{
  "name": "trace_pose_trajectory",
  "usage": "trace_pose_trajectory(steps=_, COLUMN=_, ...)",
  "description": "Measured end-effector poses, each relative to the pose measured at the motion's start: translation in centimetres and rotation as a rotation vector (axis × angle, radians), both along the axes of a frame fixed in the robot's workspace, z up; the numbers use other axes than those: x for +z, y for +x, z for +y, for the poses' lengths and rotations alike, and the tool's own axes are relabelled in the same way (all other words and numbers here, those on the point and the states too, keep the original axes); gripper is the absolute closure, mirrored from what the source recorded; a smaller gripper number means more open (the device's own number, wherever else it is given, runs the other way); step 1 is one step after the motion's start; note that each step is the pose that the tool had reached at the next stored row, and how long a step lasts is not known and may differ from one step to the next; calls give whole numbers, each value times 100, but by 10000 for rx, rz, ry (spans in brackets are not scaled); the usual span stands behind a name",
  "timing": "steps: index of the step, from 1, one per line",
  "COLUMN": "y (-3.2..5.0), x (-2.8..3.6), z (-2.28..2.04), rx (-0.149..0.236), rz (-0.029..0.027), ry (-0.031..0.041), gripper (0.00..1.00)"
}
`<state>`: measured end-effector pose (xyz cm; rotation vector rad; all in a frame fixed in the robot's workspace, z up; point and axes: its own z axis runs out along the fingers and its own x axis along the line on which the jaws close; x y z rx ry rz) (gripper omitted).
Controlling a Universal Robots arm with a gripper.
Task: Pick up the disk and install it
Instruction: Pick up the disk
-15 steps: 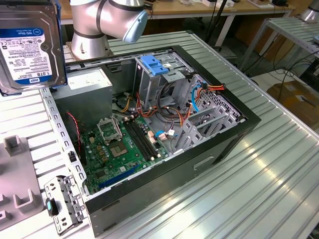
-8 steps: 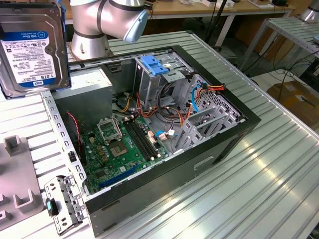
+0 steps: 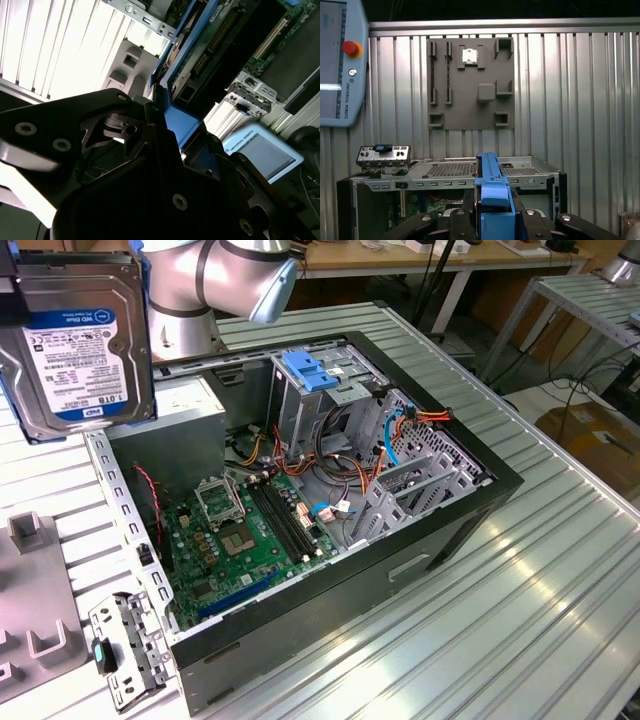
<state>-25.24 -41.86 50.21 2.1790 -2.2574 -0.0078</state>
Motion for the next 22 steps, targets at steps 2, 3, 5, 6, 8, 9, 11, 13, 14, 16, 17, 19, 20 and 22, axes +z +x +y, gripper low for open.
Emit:
trace_pose_trajectory(steps=2, y=34, x=-1, z=-7, rx=1, rz=-1, ry=0, gripper=63)
trace_pose_trajectory(steps=3, y=57, x=-3, z=-9, rx=1, rz=-7, ry=0, gripper=63)
trace_pose_trajectory(steps=5, y=85, x=-5, z=-12, rx=1, rz=-21, ry=0, gripper=63)
trace_pose_trajectory(steps=6, y=96, x=-6, z=-12, rx=1, rz=-45, ry=0, gripper=63)
trace_pose_trajectory(steps=8, y=112, x=-10, z=-13, rx=1, rz=-109, ry=-2, gripper=63)
trace_pose_trajectory(steps=9, y=122, x=-13, z=-12, rx=1, rz=-162, ry=-2, gripper=63)
trace_pose_trajectory(steps=11, y=167, x=-18, z=-12, rx=1, rz=-190, ry=-1, gripper=63)
trace_pose_trajectory(steps=13, y=222, x=-20, z=-12, rx=1, rz=-191, ry=-2, gripper=63)
trace_pose_trajectory(steps=14, y=274, x=-22, z=-12, rx=2, rz=-191, ry=-3, gripper=63)
trace_pose_trajectory(steps=16, y=339, x=-25, z=-12, rx=2, rz=-191, ry=-3, gripper=63)
trace_pose_trajectory(steps=17, y=379, x=-27, z=-12, rx=2, rz=-191, ry=-2, gripper=63)
trace_pose_trajectory(steps=19, y=447, x=-30, z=-12, rx=1, rz=-192, ry=-2, gripper=63)
trace_pose_trajectory(steps=20, y=474, x=-31, z=-12, rx=1, rz=-191, ry=-2, gripper=63)
trace_pose_trajectory(steps=22, y=537, x=-33, z=-12, rx=2, rz=-191, ry=-3, gripper=63)
